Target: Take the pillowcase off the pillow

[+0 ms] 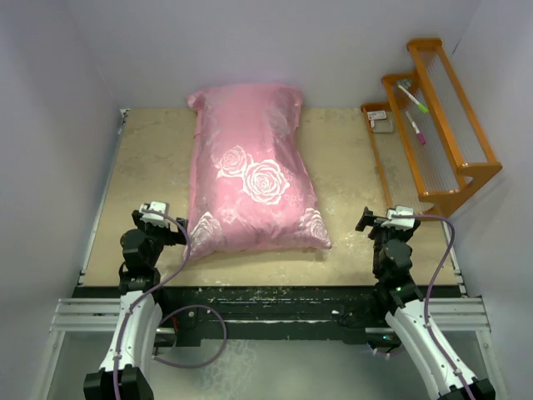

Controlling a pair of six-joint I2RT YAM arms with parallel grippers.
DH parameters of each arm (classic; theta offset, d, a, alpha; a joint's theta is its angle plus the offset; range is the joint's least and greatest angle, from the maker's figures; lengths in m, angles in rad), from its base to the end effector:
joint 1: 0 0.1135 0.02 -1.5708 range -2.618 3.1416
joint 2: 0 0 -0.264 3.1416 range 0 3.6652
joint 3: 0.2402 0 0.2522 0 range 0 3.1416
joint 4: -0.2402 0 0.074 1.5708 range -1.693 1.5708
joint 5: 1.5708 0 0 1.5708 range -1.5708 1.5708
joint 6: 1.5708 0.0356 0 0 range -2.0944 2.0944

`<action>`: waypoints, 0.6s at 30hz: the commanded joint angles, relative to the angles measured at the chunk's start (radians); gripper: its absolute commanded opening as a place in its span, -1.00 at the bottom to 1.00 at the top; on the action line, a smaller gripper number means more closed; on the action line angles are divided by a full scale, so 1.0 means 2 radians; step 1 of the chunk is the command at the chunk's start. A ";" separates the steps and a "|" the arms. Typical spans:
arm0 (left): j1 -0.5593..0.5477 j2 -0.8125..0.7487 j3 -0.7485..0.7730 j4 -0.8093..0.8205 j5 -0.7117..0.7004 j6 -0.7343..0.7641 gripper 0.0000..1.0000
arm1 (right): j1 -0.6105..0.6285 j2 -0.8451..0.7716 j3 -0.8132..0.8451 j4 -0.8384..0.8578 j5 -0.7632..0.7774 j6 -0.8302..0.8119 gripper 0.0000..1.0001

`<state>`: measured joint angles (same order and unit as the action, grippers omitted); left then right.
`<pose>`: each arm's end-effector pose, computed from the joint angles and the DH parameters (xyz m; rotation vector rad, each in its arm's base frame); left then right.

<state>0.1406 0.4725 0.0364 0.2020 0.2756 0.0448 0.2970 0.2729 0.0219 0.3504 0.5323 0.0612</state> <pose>0.1376 0.0097 0.1594 0.1099 1.7940 -0.1161 0.1221 0.0185 0.1923 0.2582 1.4634 -0.1017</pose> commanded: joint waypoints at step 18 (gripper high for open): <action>-0.002 0.137 0.295 -0.210 0.078 0.047 0.98 | 0.000 0.063 0.210 -0.133 0.109 0.171 1.00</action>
<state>0.1406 0.5755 0.2462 -0.0029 0.3298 0.0639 0.2970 0.3374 0.1822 0.1802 0.6399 0.1696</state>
